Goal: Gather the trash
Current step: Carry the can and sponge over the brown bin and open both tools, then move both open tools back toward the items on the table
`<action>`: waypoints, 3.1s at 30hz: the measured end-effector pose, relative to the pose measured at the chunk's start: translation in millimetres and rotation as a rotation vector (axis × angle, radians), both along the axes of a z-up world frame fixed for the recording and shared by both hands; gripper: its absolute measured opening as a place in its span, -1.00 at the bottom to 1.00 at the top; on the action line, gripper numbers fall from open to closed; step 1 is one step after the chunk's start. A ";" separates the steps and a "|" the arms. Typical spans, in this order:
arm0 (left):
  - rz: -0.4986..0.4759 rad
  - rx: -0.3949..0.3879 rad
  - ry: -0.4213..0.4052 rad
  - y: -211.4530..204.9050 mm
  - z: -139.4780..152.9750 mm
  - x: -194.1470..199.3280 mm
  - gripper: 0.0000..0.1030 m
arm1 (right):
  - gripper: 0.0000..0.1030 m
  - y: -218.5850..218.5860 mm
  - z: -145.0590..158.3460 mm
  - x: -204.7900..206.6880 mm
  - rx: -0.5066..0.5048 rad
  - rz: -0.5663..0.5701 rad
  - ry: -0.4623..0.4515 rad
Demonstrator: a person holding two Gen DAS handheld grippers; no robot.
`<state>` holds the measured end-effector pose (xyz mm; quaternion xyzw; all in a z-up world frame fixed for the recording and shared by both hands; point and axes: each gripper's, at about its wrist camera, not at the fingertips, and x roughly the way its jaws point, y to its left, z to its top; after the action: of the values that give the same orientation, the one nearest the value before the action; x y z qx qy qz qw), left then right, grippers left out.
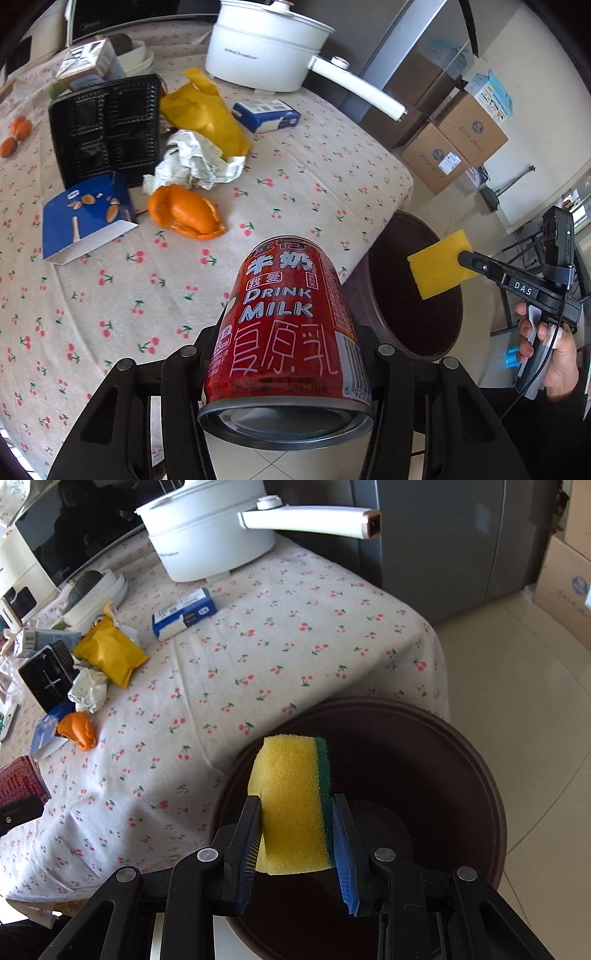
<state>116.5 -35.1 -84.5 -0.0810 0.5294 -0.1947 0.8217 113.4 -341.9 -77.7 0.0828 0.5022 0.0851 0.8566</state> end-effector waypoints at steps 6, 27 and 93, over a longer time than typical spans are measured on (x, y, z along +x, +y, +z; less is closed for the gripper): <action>-0.058 -0.009 0.013 -39.2 -8.3 3.1 0.05 | -0.01 -9.7 -14.2 0.8 0.019 -0.013 0.045; -0.249 -0.070 0.086 -179.5 -61.2 28.5 0.05 | 0.29 -104.9 -25.0 -28.9 -0.007 -0.151 0.061; 0.485 0.215 0.066 124.9 -48.4 109.2 1.00 | 0.74 95.7 0.4 67.3 0.009 0.065 0.041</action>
<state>225.7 89.8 -132.9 -0.1241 0.5388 0.0678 0.8305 180.8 -246.2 -77.3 0.0718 0.5218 0.1134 0.8424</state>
